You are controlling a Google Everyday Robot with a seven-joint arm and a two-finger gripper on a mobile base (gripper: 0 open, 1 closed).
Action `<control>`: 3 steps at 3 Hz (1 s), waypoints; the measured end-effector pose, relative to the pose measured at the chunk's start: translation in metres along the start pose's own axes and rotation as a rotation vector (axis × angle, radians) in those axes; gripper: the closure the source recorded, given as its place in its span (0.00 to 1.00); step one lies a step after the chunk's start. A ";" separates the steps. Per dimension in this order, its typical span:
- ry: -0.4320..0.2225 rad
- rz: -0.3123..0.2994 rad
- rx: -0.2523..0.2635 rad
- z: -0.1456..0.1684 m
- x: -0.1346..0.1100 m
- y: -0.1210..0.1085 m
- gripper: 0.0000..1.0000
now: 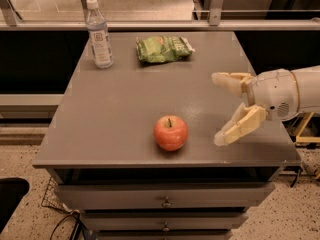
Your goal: Move apple near green jalapeno chip bag
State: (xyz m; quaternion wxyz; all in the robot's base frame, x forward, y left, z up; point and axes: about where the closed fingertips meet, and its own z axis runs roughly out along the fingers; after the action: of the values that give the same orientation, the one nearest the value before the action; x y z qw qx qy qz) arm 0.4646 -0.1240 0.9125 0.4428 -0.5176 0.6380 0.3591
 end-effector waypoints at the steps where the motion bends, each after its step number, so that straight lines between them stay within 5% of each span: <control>1: -0.053 -0.006 -0.031 0.025 -0.007 0.004 0.00; 3: 0.014 -0.056 -0.004 0.062 0.001 0.013 0.00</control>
Offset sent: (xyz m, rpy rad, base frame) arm 0.0021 0.0706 -0.0277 0.0036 -0.0201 0.0384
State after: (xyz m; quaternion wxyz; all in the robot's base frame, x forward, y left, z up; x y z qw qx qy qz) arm 0.4638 -0.0653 0.8897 0.4472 -0.5388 0.6257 0.3439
